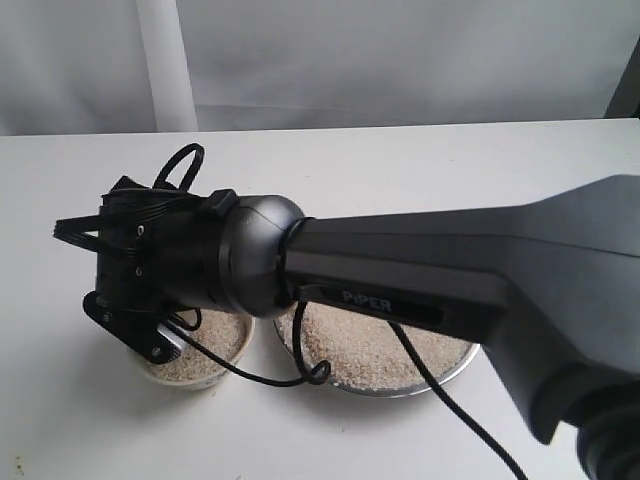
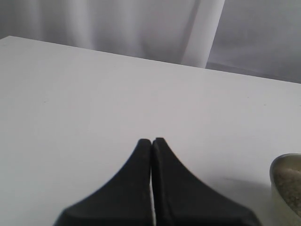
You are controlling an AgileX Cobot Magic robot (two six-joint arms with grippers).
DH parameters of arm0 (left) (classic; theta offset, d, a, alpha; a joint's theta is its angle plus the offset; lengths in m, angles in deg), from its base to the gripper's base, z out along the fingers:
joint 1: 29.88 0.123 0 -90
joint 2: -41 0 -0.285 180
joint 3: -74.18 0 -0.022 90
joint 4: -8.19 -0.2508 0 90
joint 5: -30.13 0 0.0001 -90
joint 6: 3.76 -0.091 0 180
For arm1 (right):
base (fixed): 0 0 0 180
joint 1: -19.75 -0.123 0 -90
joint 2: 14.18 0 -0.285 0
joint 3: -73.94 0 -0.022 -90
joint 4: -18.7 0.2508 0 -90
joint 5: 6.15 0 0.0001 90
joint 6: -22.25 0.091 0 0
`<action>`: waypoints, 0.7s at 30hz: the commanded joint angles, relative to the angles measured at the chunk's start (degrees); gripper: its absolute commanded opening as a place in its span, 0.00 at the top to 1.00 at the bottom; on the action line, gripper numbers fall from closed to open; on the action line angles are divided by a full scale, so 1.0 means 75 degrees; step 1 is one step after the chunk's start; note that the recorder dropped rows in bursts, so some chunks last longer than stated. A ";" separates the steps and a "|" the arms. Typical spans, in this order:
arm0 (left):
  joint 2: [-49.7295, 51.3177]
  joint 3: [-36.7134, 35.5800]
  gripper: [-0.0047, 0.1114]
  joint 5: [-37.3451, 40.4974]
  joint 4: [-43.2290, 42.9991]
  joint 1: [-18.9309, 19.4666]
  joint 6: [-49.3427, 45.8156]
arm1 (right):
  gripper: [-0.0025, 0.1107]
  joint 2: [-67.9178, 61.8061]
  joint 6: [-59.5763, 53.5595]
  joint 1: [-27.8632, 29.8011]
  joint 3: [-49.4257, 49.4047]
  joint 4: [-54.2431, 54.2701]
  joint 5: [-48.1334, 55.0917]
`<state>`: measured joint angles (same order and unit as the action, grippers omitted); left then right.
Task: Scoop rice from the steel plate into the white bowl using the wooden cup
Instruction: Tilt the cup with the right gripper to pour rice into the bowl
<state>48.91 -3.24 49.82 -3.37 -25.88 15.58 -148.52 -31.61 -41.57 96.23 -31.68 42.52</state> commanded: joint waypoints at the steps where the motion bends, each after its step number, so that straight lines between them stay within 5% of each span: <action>1: -0.0017 0.0027 0.96 -0.0047 0.0040 0.0000 0.0015 | 0.98 0.0022 0.0017 -0.0144 0.0031 -0.0666 0.0243; 21: -0.0017 0.0027 0.96 -0.0047 0.0040 0.0000 0.0015 | 0.98 0.0022 0.0088 -0.0443 0.0031 -0.1224 0.0650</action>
<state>48.91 -3.24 49.82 -3.37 -25.88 15.58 -148.52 -30.98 -44.82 96.23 -39.69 46.75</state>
